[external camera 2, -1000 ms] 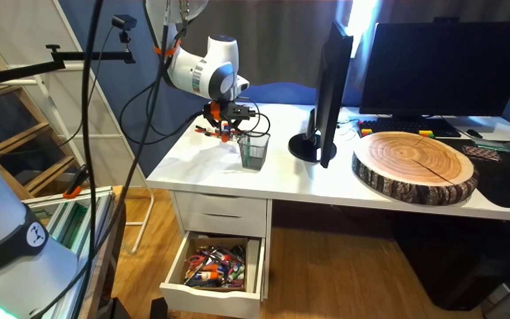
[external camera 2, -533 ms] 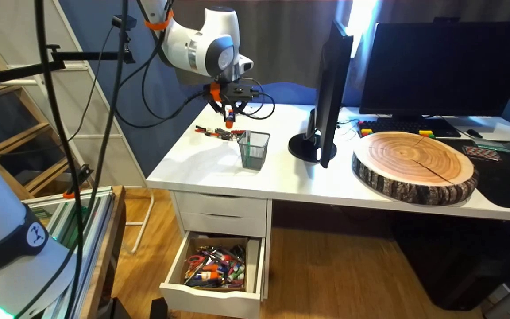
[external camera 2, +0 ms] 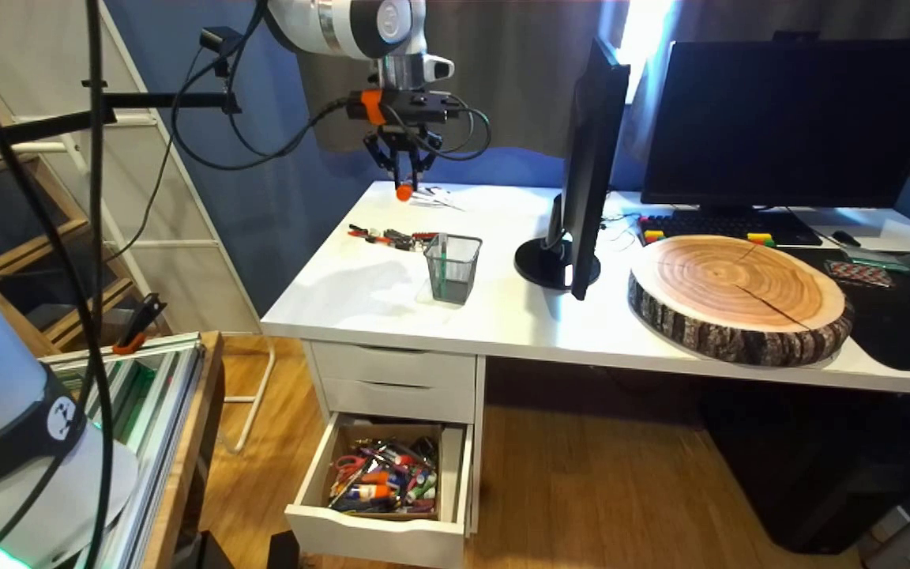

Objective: Place the basket upright then pick up the green pen and glue stick from the counter and put them in the basket

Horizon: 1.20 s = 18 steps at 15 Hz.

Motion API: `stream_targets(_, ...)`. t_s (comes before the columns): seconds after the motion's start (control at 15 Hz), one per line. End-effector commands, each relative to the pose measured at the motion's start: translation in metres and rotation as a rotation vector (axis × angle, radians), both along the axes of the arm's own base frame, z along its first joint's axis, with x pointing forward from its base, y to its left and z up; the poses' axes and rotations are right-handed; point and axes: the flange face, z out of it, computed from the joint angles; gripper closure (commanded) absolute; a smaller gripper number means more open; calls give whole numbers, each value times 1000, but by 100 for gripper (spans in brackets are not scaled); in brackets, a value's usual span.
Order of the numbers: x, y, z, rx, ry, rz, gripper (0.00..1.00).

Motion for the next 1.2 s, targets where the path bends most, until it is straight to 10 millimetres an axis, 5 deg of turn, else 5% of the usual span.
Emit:
stream_targets(0.0, 4, -9, 21, -142, 30, -60, 90)
stream_targets(1.13, 19, 2, -6, -535, 14, 96, 90)
